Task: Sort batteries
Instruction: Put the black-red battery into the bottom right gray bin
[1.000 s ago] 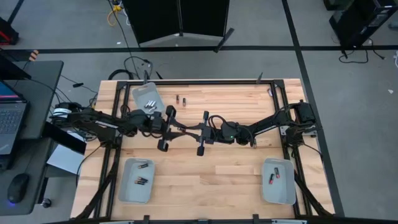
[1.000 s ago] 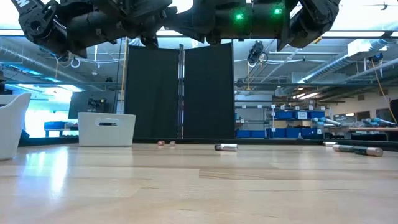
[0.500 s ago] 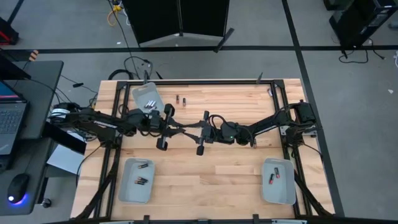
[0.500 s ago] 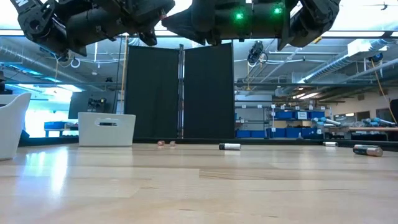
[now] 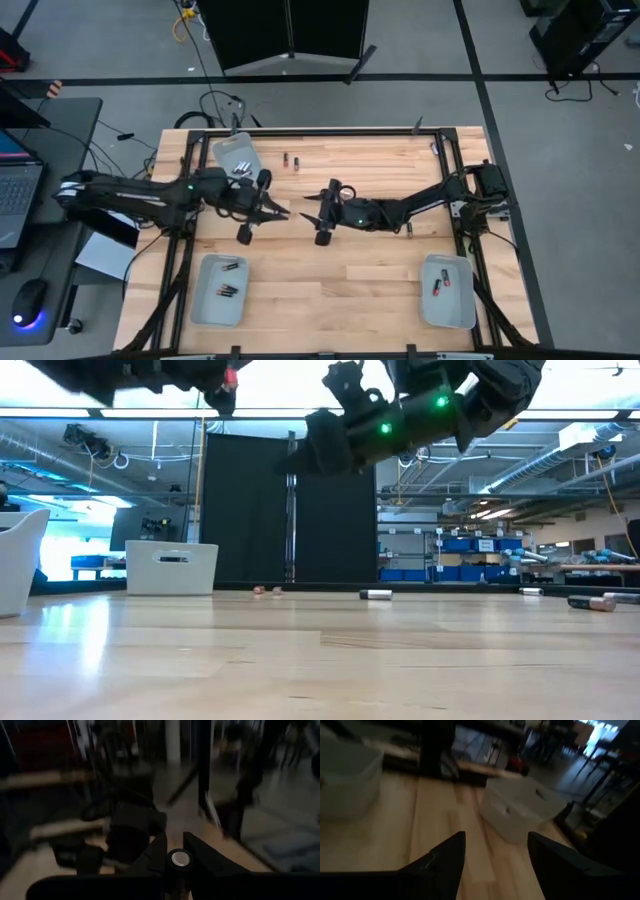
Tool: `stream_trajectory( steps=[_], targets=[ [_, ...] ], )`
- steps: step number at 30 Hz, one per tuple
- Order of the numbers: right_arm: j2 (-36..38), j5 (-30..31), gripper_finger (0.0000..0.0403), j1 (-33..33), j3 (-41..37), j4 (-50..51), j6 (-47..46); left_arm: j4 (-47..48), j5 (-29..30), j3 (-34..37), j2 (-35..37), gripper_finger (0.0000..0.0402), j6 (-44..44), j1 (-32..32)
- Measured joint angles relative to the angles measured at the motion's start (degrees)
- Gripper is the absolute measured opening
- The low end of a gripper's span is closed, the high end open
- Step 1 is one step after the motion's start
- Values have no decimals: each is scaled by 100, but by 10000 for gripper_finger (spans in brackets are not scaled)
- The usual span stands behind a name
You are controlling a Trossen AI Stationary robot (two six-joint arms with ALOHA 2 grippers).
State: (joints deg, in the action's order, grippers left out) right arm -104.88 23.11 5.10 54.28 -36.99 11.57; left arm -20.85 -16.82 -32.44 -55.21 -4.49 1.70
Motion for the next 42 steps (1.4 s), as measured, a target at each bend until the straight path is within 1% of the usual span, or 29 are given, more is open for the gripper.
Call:
stream_trajectory(
  steps=[4,7,10,15,19,22,25,28,30,32,34,36,39,42],
  targets=[
    [7,-53,200,-65,-2,490,-35,2584,626,-839,134,49,-15,-382],
    [7,-248,171,-157,-4,817,-113,4058,1268,-1307,104,49,438,-841],
    [7,-511,136,-247,-4,1026,-133,4974,1609,-1477,84,49,1339,-1344],
    [7,-775,77,-380,-4,1193,-11,5761,1887,-1424,40,49,3165,-2406],
    [7,-941,37,-478,-4,1243,217,6184,2089,-1421,-247,49,4445,-3220],
    [7,-1059,14,-544,-2,1228,250,6176,2155,-1419,-595,49,5140,-3709],
    [7,-1199,8,-596,-2,1229,297,6091,2281,-1415,-877,49,5522,-4038],
    [9,-1270,14,-622,-2,1235,386,6138,2683,-1450,-936,49,5662,-4174],
    [63,-1272,20,-640,-2,1321,413,6139,3029,-1536,-824,49,5590,-4122],
    [193,-1274,21,-653,-2,1461,451,6370,3241,-1613,-658,49,5543,-3943],
    [347,-1274,17,-653,-1,1608,455,6576,3274,-1634,-552,49,5455,-3678],
    [533,-1274,12,-653,0,1858,481,6588,3274,-1631,-474,49,5265,-3379],
    [888,-1274,8,-653,0,2308,505,6074,3245,-1630,-494,49,4624,-2915],
    [1302,-1274,13,-616,0,2912,209,5189,3142,-1599,-644,49,3787,-2467]
  ],
)
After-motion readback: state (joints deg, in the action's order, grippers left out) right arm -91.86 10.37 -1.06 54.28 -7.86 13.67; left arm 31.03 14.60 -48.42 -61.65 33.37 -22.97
